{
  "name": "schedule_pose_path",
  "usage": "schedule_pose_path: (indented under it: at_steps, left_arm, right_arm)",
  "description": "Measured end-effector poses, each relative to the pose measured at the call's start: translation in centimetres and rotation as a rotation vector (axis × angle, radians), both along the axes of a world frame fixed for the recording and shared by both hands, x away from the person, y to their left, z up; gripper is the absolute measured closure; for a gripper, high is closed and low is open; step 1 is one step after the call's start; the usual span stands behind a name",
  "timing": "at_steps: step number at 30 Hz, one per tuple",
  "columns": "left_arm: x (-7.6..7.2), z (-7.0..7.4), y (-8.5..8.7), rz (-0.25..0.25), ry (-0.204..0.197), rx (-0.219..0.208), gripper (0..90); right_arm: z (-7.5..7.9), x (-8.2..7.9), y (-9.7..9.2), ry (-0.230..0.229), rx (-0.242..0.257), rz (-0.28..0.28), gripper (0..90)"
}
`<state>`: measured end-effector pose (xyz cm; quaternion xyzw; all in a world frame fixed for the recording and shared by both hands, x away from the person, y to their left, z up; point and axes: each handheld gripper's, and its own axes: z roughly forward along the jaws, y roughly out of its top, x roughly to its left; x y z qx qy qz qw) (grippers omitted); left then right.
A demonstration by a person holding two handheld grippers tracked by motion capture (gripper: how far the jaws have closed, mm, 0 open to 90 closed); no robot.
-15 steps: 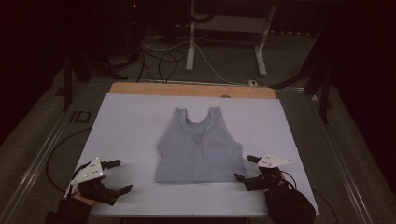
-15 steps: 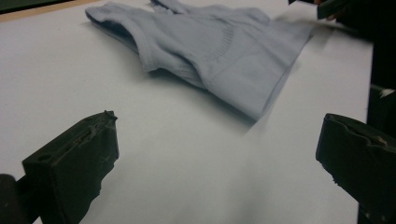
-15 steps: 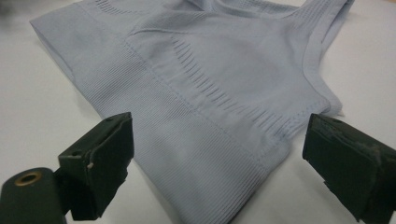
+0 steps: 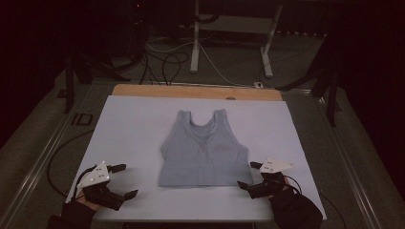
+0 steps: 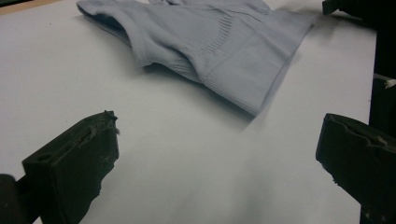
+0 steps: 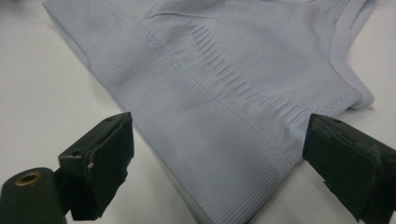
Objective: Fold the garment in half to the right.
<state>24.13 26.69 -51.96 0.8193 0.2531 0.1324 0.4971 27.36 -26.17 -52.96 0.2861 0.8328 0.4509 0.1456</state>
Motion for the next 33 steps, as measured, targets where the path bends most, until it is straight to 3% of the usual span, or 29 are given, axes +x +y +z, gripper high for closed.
schedule_pose_path:
  at_steps: [2, 4, 14, 17, 24, 27, 33]
  left_arm:
    - [0.0, 0.0, -0.1, 0.012, 0.005, 0.011, 0.5]
    - [0.1, 0.0, -0.1, 0.007, 0.018, -0.006, 0.5]
    - [0.1, 0.4, -0.4, 0.006, 0.013, -0.024, 0.5]
    - [0.1, 0.4, -0.7, 0.003, 0.015, -0.008, 0.5]
    - [0.2, 1.7, -1.4, -0.024, 0.013, -0.01, 0.5]
    - [0.3, 2.4, -1.8, -0.032, 0.009, 0.003, 0.5]
    - [0.7, 3.9, -2.4, -0.039, -0.001, 0.019, 0.5]
  right_arm:
    - [0.0, 0.0, 0.0, 0.005, 0.004, -0.001, 9.1]
    - [0.0, 0.0, 0.0, 0.011, 0.01, -0.006, 9.0]
    - [0.1, -0.2, 0.3, 0.014, 0.018, 0.007, 9.1]
    - [0.5, -0.4, 0.5, 0.01, 0.023, 0.015, 9.1]
    - [2.6, -0.5, 0.9, -0.015, 0.06, 0.028, 9.1]
    - [3.6, -0.3, 1.0, -0.028, 0.037, 0.021, 9.1]
    - [5.9, 0.6, 1.4, -0.048, 0.042, 0.032, 9.1]
